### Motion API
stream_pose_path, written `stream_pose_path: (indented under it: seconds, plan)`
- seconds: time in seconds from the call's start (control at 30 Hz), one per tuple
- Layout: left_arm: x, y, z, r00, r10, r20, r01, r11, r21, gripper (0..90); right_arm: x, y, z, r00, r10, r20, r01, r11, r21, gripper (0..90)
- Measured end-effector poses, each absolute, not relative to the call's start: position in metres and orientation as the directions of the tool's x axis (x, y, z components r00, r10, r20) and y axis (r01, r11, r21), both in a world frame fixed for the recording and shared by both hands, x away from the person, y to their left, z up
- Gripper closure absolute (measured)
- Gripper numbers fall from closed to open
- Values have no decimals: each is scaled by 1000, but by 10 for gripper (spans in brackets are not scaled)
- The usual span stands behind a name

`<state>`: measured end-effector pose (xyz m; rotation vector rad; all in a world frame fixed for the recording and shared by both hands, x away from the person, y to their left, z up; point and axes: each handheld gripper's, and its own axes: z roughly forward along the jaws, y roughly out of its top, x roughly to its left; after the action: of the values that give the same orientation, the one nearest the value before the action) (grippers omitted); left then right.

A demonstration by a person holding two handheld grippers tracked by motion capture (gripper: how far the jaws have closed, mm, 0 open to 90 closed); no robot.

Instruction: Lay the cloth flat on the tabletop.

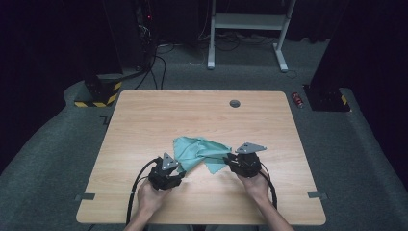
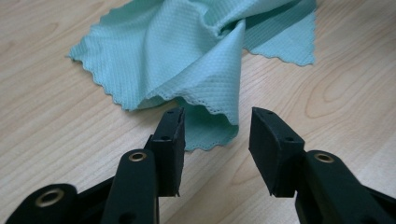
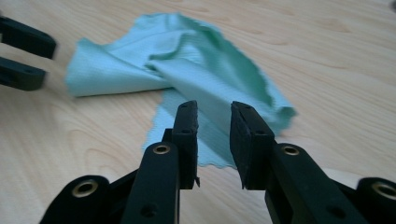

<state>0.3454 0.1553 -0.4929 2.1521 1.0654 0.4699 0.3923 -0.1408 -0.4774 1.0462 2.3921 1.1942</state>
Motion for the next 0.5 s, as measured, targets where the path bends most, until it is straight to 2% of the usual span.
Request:
stream_pose_path:
  seconds: [0.13,0.5]
  plan:
    - [352,152,-503,576,818,3,587,-416,694,546,390,-126,-488,-731,676,92,489,426,761,697]
    - [361,140,-509,563,826,41,576,-427,697,528,390,-91,-509,-763,645,46,471,506,722,651]
